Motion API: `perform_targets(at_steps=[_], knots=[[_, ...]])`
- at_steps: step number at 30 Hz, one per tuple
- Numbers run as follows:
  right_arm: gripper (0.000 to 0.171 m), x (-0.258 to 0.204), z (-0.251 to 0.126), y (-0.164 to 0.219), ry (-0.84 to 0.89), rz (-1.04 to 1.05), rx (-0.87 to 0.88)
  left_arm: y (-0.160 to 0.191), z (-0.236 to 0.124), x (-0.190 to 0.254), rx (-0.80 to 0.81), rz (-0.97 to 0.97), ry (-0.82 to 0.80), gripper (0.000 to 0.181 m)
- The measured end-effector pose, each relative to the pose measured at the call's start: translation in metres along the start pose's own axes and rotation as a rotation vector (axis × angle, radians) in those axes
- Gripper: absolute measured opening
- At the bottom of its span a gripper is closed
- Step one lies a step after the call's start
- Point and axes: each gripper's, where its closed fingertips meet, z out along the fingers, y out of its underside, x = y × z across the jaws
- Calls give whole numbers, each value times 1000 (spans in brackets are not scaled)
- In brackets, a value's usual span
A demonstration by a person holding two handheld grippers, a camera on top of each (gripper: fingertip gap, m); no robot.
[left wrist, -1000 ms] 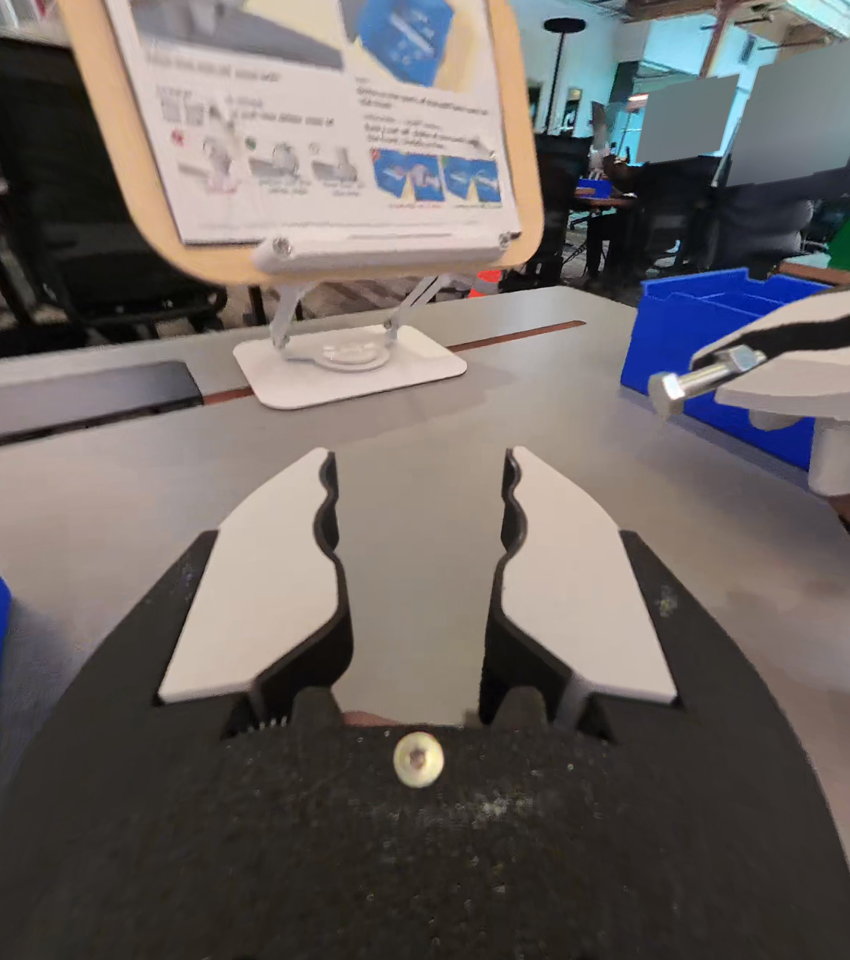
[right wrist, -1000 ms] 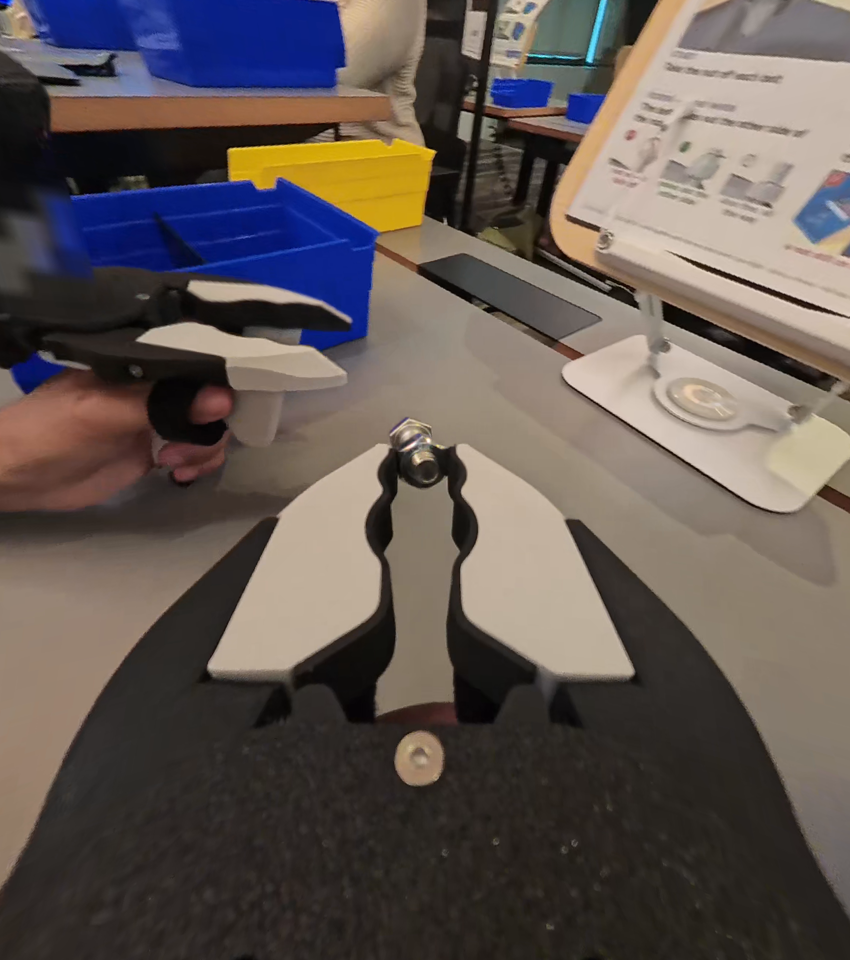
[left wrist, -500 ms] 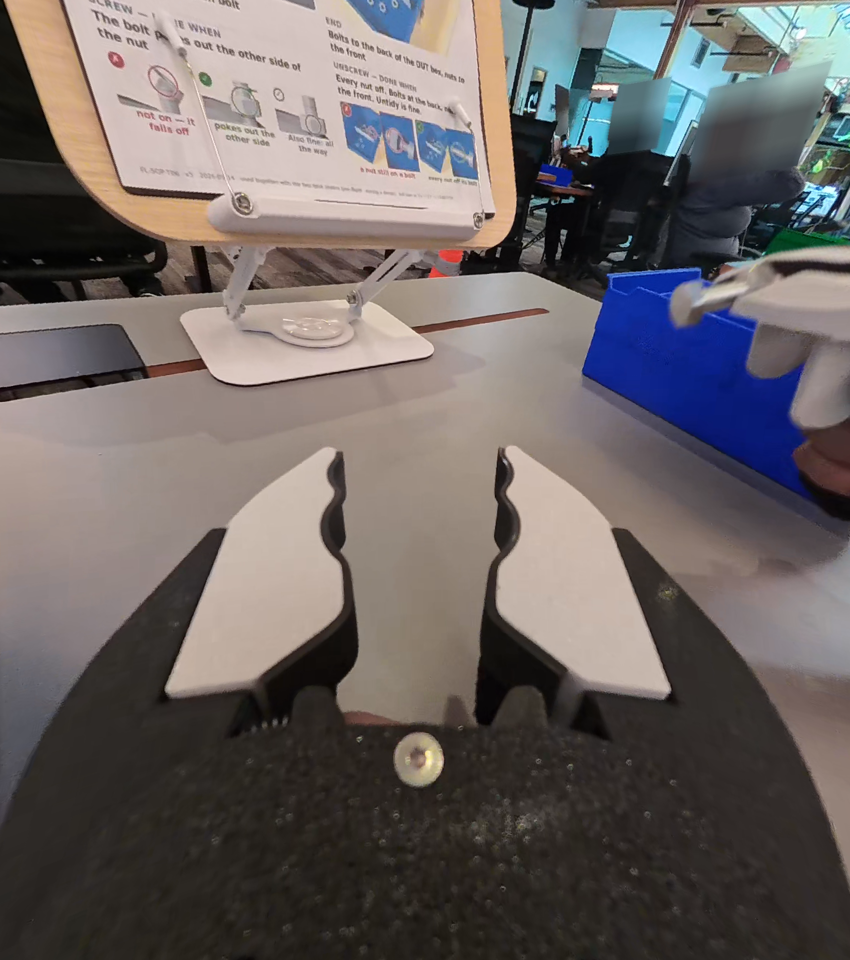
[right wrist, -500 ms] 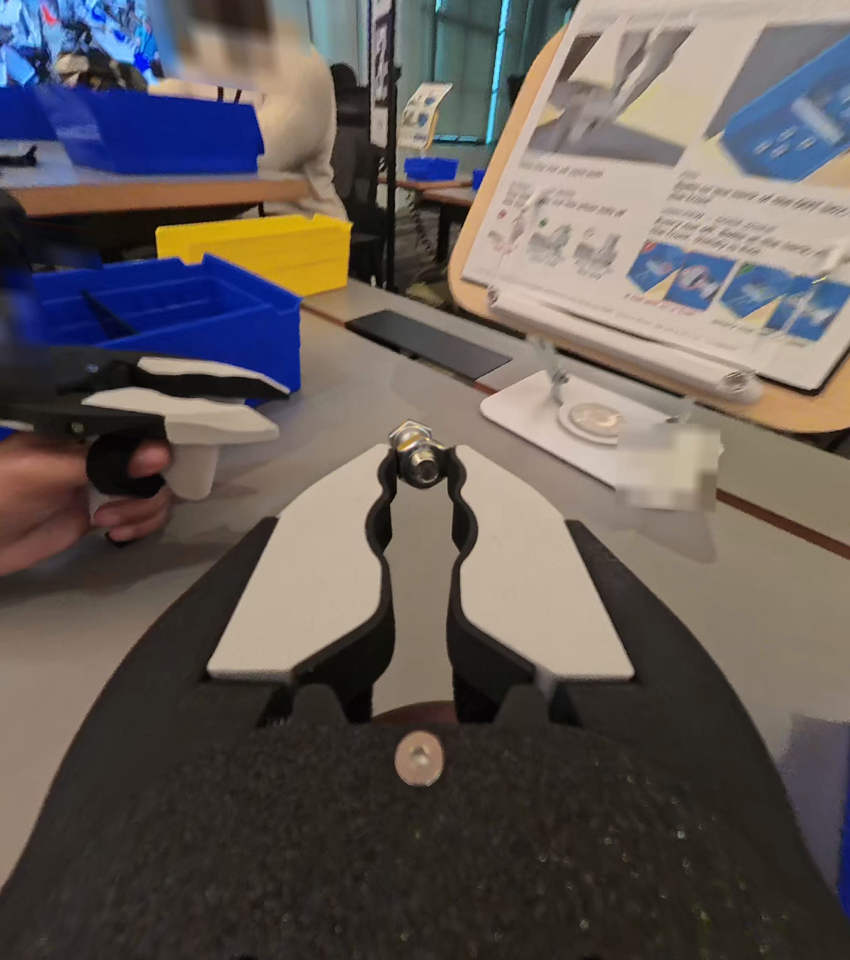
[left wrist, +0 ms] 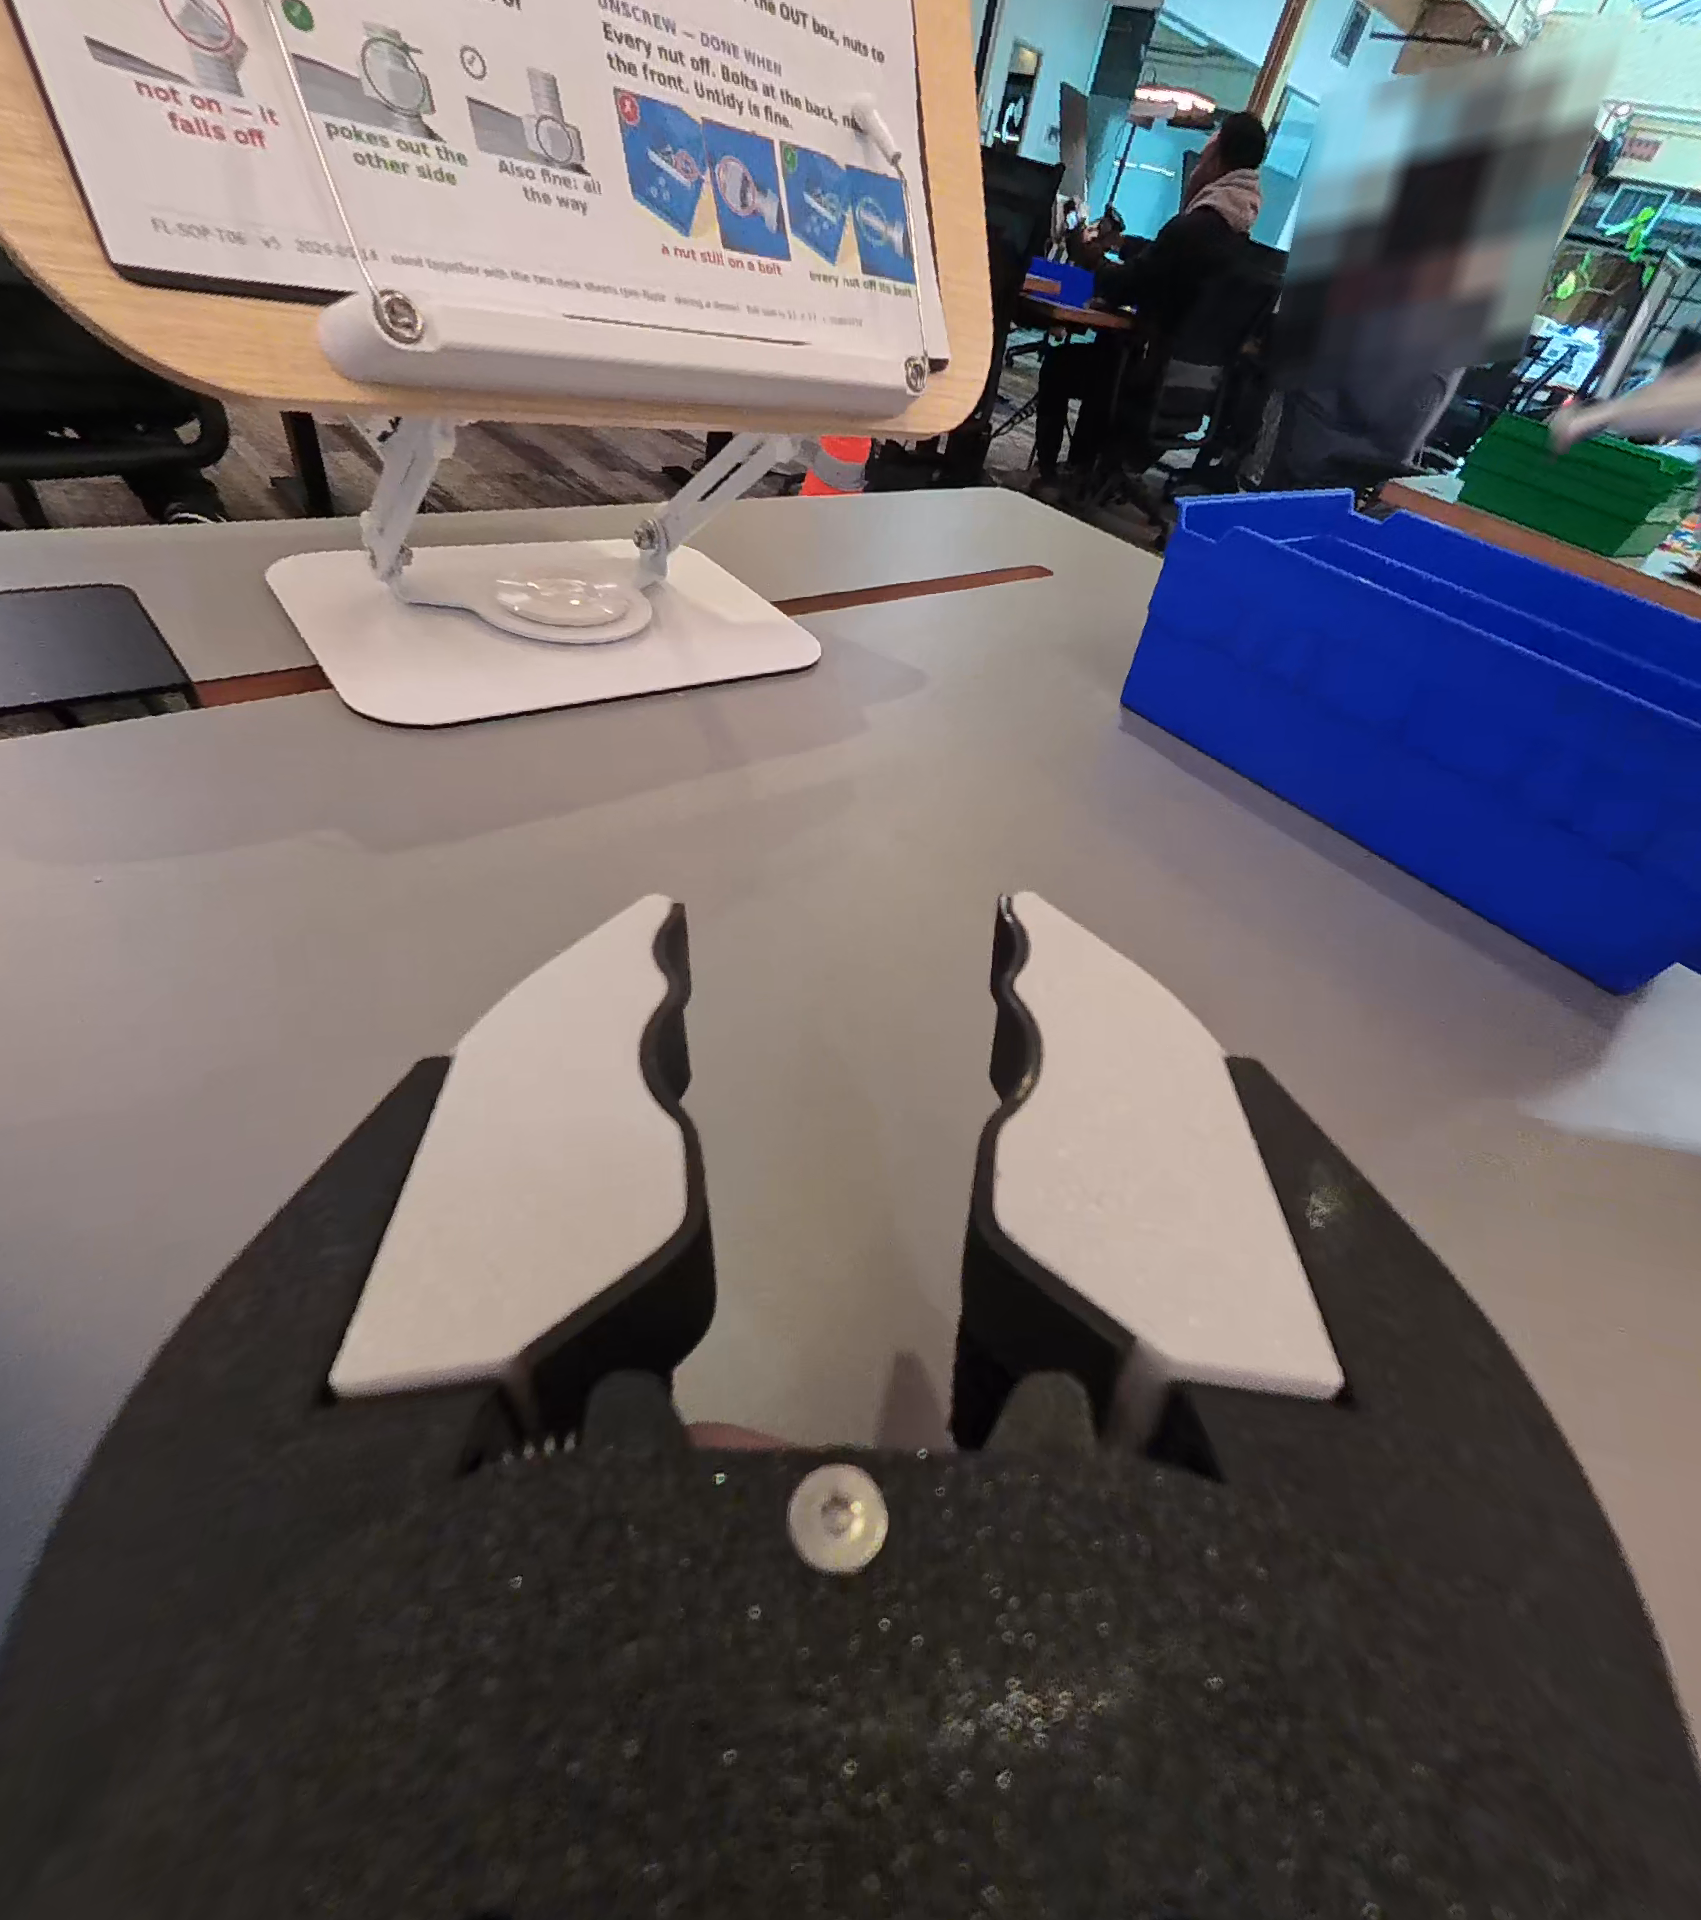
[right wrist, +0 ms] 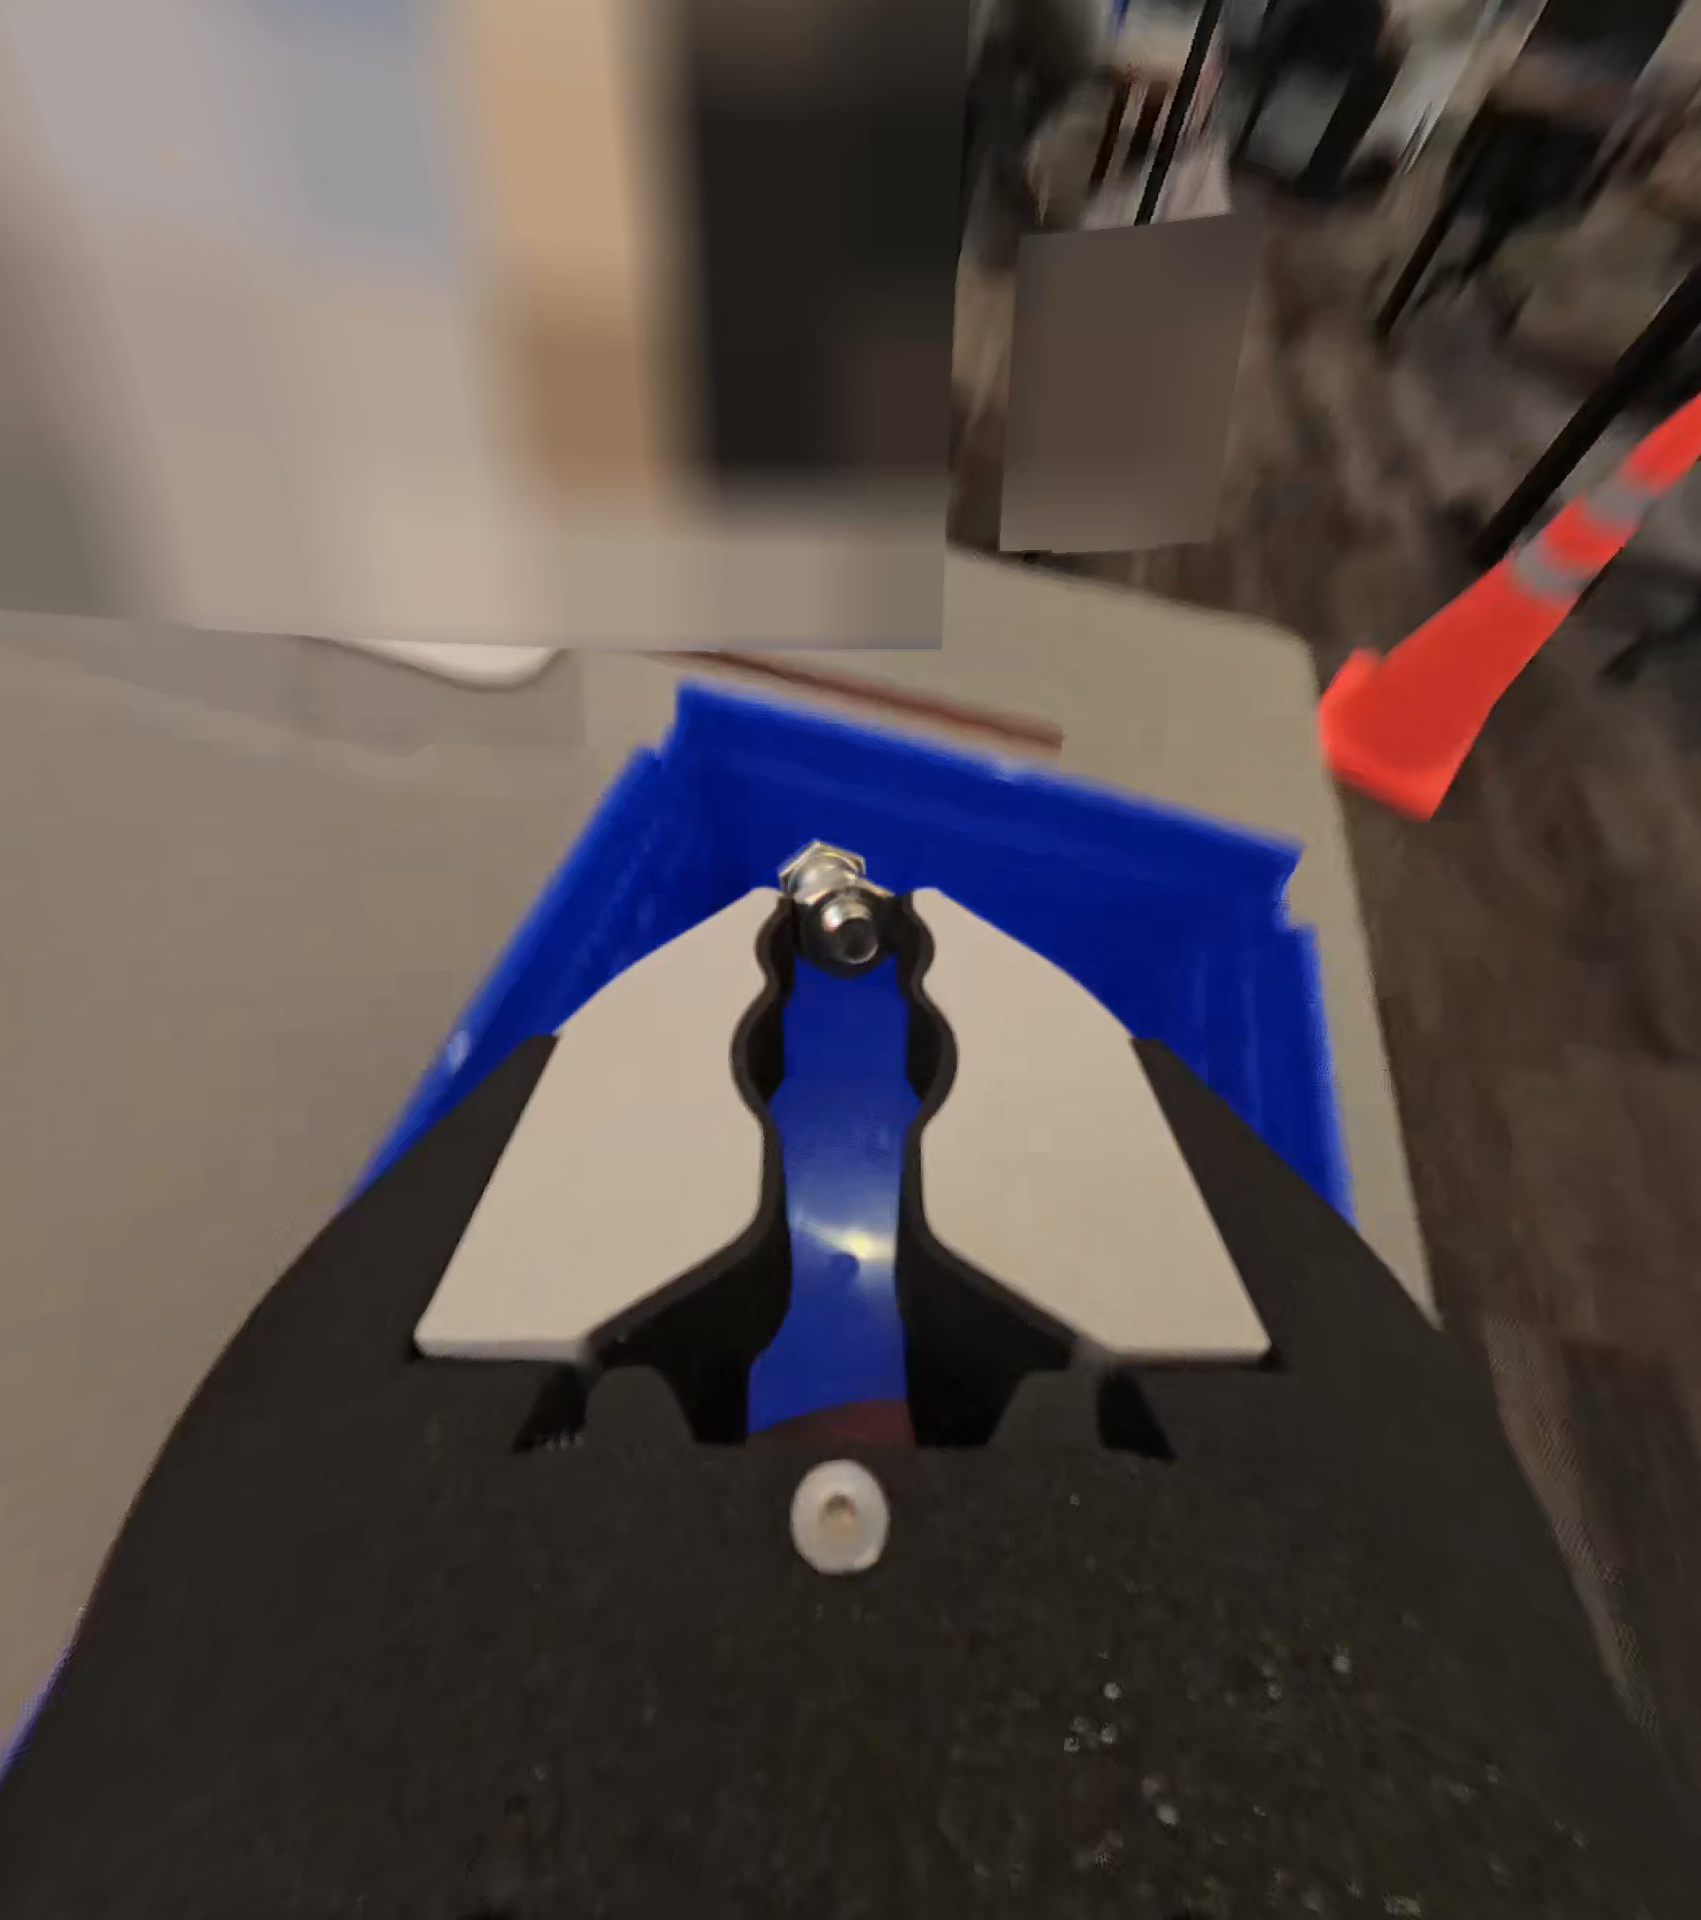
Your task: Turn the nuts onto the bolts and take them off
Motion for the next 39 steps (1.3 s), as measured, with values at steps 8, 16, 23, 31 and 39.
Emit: perform_targets(at_steps=[8,16,23,31,39], knots=[[19,-13,66,91,-178,86,-259,2,1,1,-14,-17,23,55],[19,-9,77,120,-113,-35,-385,4,3,7,-27,33,31,55],[19,1,66,143,-73,-66,-556,5,4,11,-37,56,40,56],[34,6,59,134,-44,-82,-533,7,4,12,-47,50,58,57],[33,-67,-16,-60,-185,46,305,3,2,9,-21,47,34,54]])
